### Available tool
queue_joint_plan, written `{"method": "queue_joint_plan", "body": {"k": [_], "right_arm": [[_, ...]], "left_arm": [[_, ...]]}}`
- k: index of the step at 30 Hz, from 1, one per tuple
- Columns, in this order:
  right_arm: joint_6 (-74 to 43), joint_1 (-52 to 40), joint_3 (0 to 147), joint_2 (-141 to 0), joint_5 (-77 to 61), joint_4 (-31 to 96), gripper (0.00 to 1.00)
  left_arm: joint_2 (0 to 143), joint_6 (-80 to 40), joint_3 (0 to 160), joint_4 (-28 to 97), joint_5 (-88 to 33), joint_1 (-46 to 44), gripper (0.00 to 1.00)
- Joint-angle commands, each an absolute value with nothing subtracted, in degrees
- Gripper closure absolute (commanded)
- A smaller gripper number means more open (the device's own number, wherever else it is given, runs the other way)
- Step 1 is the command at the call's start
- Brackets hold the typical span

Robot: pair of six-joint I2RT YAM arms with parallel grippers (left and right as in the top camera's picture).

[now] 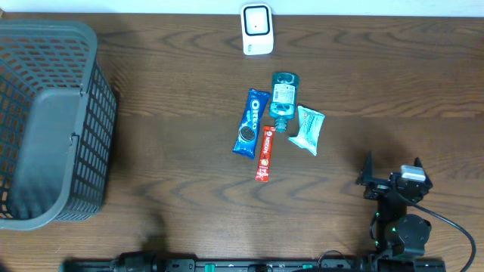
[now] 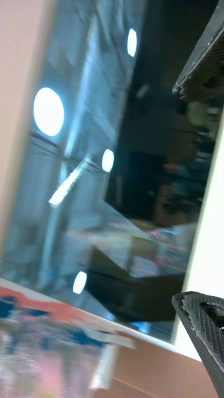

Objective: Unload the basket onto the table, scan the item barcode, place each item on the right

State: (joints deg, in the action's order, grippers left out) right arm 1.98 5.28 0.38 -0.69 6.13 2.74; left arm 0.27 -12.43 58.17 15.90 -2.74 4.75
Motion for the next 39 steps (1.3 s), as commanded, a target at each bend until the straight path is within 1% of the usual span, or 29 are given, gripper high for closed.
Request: {"method": "queue_joint_plan", "body": {"k": [1, 4, 9, 11, 13, 15, 18, 21, 25, 31, 35, 39], "right_arm": [[8.0, 4.8, 0.3, -0.4, 14.7, 2.4, 0.01], [8.8, 4.8, 0.3, -0.4, 16.0, 2.6, 0.01], [8.6, 4.8, 0.3, -0.4, 15.4, 1.0, 0.01], [3.1, 4.8, 0.3, -0.4, 9.0, -2.7, 0.01], [1.1, 4.8, 0.5, -0.4, -1.6, -5.9, 0.01], [-2.7, 4.8, 1.3, -0.6, -7.5, -5.1, 0.01], [-7.0, 4.7, 4.3, -2.7, -11.1, 1.2, 0.01], [-7.0, 4.2, 9.6, -7.2, -11.9, 9.0, 0.01], [-7.0, 2.7, 19.7, -17.4, -12.3, 16.1, 0.01], [-7.1, -3.5, 40.4, -40.0, -12.0, 29.9, 0.01], [-7.6, -9.4, 57.0, -56.3, -7.8, 44.7, 0.01], [-7.7, -13.8, 72.5, -71.4, -9.0, 59.8, 0.01]], "left_arm": [[0.2, -12.8, 54.4, 17.4, -1.9, 4.8, 0.02], [0.3, -12.8, 52.9, 26.0, -1.9, 4.8, 0.02], [0.6, -12.8, 46.9, 27.8, -1.4, 4.8, 0.02], [0.6, -12.8, 44.1, 27.8, -1.4, 4.8, 0.02], [0.6, -12.8, 41.4, 27.9, -1.4, 4.8, 0.02], [0.5, -12.8, 39.0, 27.9, -1.4, 4.8, 0.02], [0.5, -12.7, 35.9, 27.8, -1.4, 4.8, 0.02], [0.5, -12.8, 33.6, 27.9, -1.5, 4.8, 0.02], [0.6, -12.8, 31.9, 28.4, -2.6, 4.8, 0.02], [0.6, -12.8, 30.7, 31.4, -4.1, 4.8, 0.02], [0.5, -12.8, 29.9, 32.2, -4.1, 4.8, 0.02], [0.6, -12.8, 29.2, 33.1, -4.0, 4.8, 0.02]]}}
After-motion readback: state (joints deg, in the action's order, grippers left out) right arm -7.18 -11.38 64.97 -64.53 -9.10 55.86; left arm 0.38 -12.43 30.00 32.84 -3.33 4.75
